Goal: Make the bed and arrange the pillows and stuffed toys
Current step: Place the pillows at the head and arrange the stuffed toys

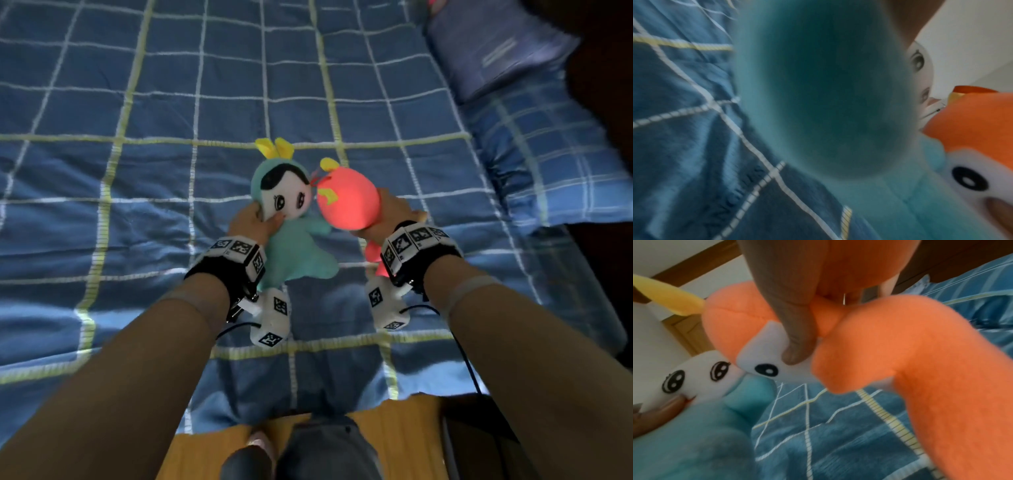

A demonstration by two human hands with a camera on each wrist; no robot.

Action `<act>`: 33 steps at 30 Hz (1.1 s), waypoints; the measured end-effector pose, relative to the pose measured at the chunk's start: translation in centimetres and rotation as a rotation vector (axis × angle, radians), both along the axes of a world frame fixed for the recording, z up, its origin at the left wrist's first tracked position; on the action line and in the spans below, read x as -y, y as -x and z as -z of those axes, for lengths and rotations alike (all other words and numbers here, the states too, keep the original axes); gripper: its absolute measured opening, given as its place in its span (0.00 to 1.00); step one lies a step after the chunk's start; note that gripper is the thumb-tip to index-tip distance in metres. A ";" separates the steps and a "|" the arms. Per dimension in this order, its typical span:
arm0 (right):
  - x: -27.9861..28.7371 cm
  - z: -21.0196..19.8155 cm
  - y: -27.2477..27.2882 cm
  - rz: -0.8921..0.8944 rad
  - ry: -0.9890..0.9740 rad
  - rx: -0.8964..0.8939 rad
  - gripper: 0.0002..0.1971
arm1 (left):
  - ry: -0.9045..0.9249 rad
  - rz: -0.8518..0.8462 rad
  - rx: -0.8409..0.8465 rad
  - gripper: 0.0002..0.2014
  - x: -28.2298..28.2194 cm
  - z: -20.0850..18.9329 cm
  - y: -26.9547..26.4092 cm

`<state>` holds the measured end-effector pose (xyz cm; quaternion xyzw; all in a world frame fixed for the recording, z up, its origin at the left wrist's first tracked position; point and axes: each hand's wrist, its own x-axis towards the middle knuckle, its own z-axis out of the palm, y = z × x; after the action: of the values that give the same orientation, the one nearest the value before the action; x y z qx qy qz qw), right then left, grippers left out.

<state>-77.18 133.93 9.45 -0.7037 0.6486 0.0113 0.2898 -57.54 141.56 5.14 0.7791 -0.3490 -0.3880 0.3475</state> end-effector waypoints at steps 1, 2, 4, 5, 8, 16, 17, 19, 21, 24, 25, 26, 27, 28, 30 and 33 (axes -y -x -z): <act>0.2 -0.5 2.1 0.036 0.002 0.035 0.30 | 0.013 0.028 -0.011 0.20 0.8 -0.5 2.0; 0.4 -1.0 4.3 0.071 0.004 0.071 0.32 | 0.030 0.053 -0.024 0.19 1.8 -0.9 4.1; 1.1 -1.2 9.3 0.155 0.036 0.173 0.37 | 0.058 0.095 -0.049 0.18 3.8 -1.6 8.9; 1.4 -1.3 11.9 0.212 0.052 0.248 0.41 | 0.071 0.123 -0.066 0.18 5.0 -1.9 11.7; 3.0 -0.7 20.1 0.394 0.082 0.496 0.46 | 0.102 0.199 -0.140 0.21 8.5 -2.1 20.6; 7.1 3.0 38.9 0.793 0.151 0.816 0.43 | -0.052 0.374 -0.157 0.18 16.8 0.9 40.6; 7.3 3.2 40.3 0.807 0.125 0.834 0.44 | -0.076 0.386 -0.156 0.20 17.1 1.1 41.9; 7.7 4.1 42.7 0.875 0.129 0.852 0.46 | -0.110 0.387 -0.148 0.21 18.0 1.4 44.2; 7.9 5.3 44.5 0.940 0.151 0.850 0.45 | -0.119 0.408 -0.173 0.18 19.2 1.8 46.1; 8.3 7.3 46.9 1.039 0.179 0.844 0.44 | -0.125 0.464 -0.180 0.28 20.6 3.0 48.8; 8.7 8.2 47.9 1.066 0.181 0.821 0.44 | -0.130 0.473 -0.166 0.30 21.1 3.8 49.5; 9.2 8.9 48.9 1.096 0.169 0.818 0.42 | -0.140 0.477 -0.137 0.30 21.6 4.6 50.0; 9.7 9.6 50.1 1.117 0.151 0.825 0.40 | -0.173 0.482 -0.090 0.29 22.1 5.5 50.5; 10.4 10.7 51.5 1.149 0.125 0.831 0.38 | -0.199 0.491 -0.038 0.28 22.5 6.4 50.8; 12.0 13.0 54.3 1.208 0.104 0.832 0.37 | -0.237 0.500 0.041 0.27 23.8 8.8 51.2; 14.5 16.9 57.6 1.255 0.124 0.818 0.38 | -0.285 0.460 0.167 0.31 25.3 12.4 52.1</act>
<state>-134.79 119.39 -7.46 -0.1647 0.7682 -0.4549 0.4194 -109.61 116.31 -7.22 0.7497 -0.4859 -0.4362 0.1073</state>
